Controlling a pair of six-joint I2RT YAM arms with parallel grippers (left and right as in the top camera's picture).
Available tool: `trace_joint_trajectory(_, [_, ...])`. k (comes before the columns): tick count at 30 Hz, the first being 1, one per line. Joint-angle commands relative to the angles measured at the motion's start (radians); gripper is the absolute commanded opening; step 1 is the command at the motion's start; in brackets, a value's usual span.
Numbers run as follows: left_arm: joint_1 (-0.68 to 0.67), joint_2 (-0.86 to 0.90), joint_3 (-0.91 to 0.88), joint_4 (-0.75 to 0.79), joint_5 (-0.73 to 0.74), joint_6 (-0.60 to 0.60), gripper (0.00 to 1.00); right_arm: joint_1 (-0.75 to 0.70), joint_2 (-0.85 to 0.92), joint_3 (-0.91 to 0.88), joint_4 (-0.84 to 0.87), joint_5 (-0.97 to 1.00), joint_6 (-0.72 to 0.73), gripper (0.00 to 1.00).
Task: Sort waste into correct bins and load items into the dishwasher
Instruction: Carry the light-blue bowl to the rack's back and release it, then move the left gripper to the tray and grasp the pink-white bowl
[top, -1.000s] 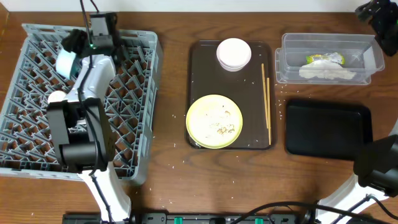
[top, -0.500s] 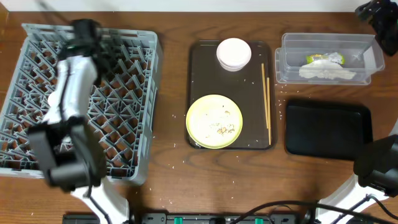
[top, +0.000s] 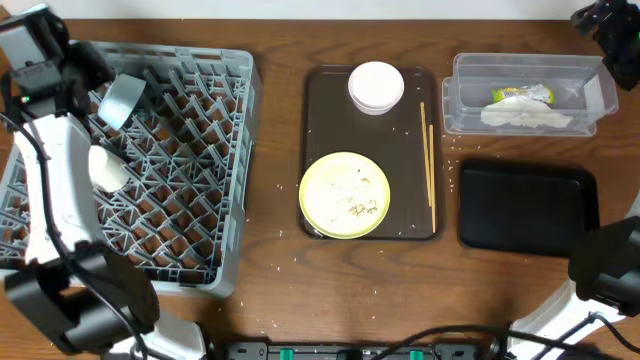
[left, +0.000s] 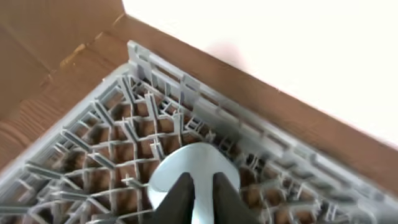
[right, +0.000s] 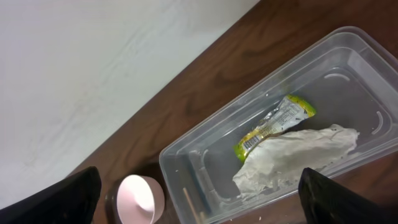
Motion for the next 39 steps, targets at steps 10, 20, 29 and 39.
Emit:
trace_joint_trajectory(10, [0.026, 0.219, 0.002, 0.034, 0.145, -0.253, 0.08, -0.008, -0.018, 0.002, -0.002, 0.006, 0.006, 0.99])
trace_joint_trajectory(20, [0.026, 0.205, 0.002, 0.032, 0.384, -0.253, 0.08, -0.008, -0.018, 0.002, -0.002, 0.006, 0.006, 0.99])
trace_joint_trajectory(29, [-0.065, 0.09, 0.005, 0.124, 0.45, -0.251, 0.08, -0.008, -0.018, 0.002, -0.002, 0.006, 0.006, 0.99])
trace_joint_trajectory(39, [-0.484, 0.09, 0.004, 0.257, 0.293, -0.242, 0.59, -0.008, -0.018, 0.002, -0.002, 0.006, 0.006, 0.99])
